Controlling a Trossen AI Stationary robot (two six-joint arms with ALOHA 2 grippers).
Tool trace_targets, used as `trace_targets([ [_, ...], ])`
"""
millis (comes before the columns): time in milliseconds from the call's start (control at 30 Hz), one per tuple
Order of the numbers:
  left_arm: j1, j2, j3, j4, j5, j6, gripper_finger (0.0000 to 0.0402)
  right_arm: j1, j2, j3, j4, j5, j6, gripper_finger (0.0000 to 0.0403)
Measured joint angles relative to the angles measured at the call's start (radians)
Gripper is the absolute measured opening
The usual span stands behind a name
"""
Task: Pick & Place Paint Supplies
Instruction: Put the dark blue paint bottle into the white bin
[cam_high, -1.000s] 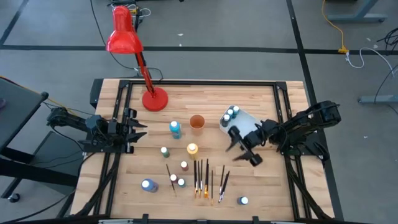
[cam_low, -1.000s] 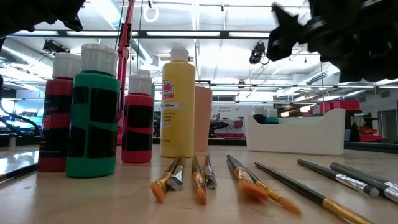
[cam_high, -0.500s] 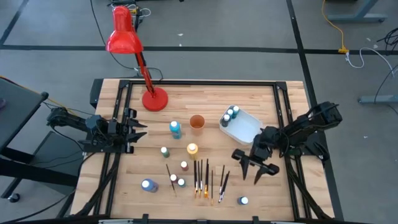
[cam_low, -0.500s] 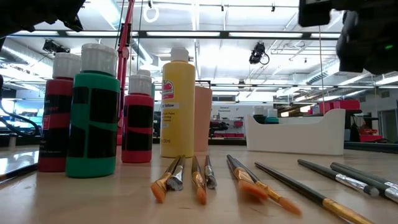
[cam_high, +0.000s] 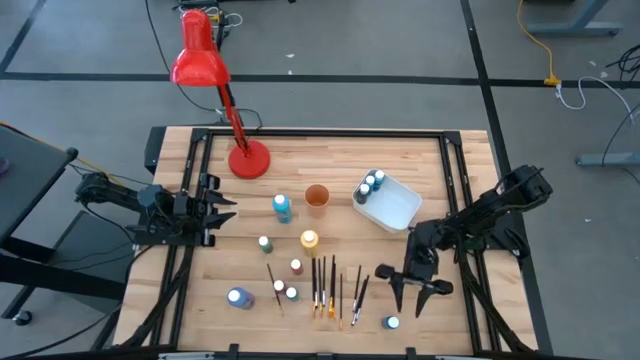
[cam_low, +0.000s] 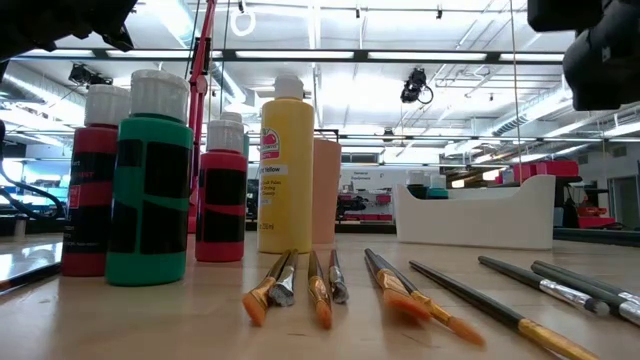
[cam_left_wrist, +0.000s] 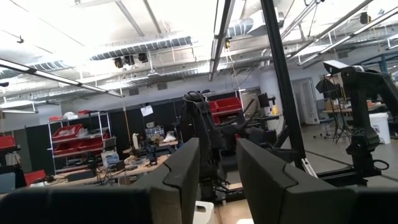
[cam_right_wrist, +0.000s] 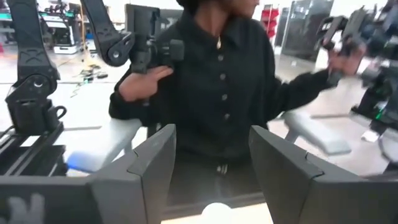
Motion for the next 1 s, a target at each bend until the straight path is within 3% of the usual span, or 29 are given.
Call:
trace_targets([
  [200,0.0,0.0,0.0,0.0,0.0,-0.011,0.0116,0.0,0.0,0.0,-0.076,0.0,0.004,0.0207],
  [800,0.0,0.0,0.0,-0.008,0.0,-0.03,0.0116,0.002,0.0,0.0,-0.088,0.0,-0.039,0.0207],
  [1000,0.0,0.0,0.0,-0.008,0.0,-0.03,0.0116,0.038,0.0,0.0,-0.104,0.026,-0.127,0.0207],
])
